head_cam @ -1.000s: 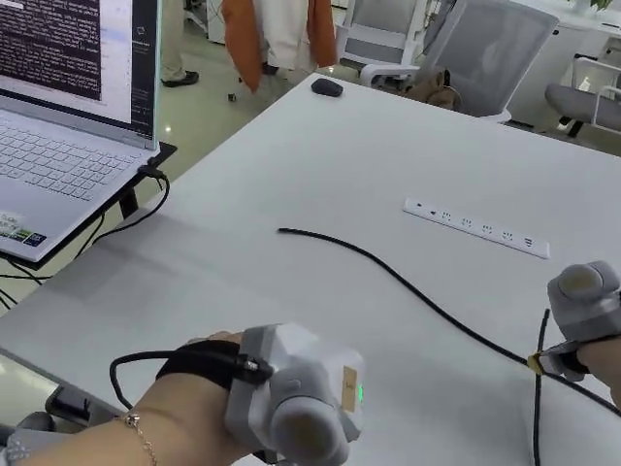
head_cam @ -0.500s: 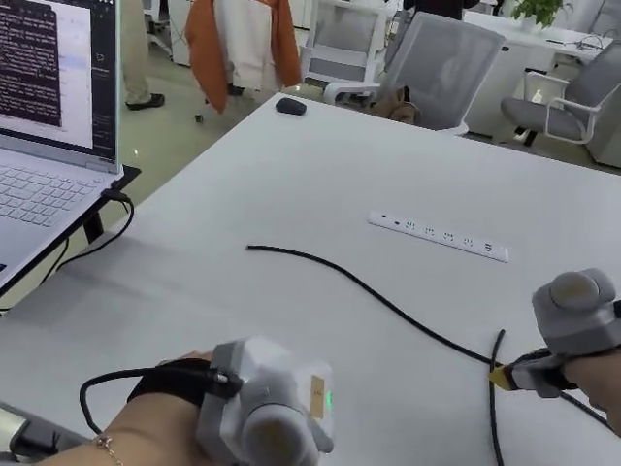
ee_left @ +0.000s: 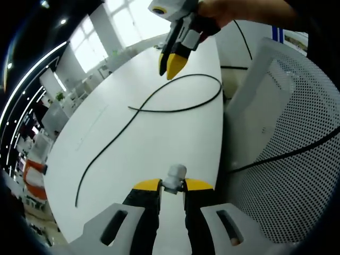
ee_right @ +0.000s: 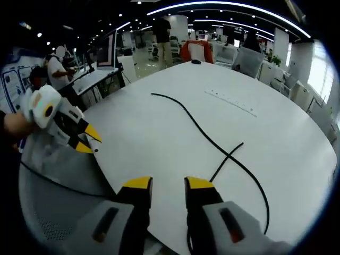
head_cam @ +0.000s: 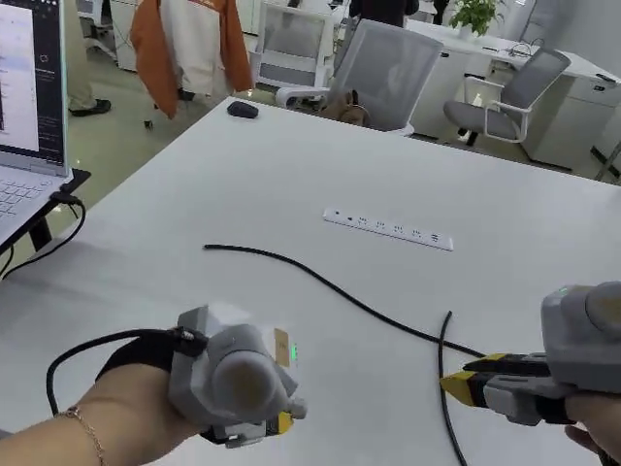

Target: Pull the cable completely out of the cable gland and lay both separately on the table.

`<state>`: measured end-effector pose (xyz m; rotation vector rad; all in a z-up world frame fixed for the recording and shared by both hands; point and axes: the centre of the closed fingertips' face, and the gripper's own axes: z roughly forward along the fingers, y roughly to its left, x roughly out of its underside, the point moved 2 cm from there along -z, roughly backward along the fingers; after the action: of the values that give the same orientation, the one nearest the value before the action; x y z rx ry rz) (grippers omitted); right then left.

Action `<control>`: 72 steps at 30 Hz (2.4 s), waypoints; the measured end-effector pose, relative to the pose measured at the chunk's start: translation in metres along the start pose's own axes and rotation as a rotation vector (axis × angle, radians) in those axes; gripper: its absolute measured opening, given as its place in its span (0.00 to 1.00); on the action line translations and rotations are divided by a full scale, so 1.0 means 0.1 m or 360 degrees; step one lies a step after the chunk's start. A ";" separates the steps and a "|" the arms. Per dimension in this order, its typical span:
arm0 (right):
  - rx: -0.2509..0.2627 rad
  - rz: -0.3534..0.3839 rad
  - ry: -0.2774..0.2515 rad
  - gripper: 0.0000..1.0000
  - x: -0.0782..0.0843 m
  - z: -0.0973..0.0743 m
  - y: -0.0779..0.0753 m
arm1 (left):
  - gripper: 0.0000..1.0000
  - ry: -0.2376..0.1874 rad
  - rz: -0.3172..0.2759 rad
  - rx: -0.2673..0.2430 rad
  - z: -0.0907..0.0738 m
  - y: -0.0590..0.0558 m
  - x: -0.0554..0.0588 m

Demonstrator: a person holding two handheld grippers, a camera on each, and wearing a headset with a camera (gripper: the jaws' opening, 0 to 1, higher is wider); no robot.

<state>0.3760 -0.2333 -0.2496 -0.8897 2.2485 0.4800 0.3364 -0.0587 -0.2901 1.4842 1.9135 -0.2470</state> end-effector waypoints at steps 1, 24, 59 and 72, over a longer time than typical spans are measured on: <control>0.0001 0.0007 -0.0014 0.24 0.03 -0.04 0.09 | 0.17 0.0013 0.0004 0.0002 0.01 0.02 0.01; 0.0084 0.0138 -0.0224 0.23 0.21 -0.58 0.38 | 0.17 0.0233 -0.0175 0.0203 0.80 0.34 0.49; 0.0109 0.0176 -0.0240 0.24 0.21 -0.68 0.41 | 0.41 0.0360 -0.0172 0.0304 0.93 0.41 0.74; 0.0018 0.0111 -0.0196 0.25 0.10 -0.46 0.42 | 0.53 0.0230 -0.0277 0.0249 0.02 0.44 0.57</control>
<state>0.3204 -0.2338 -0.2201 -0.7572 2.1729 0.5386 0.3713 -0.0013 -0.3159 1.4703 2.1861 -0.3851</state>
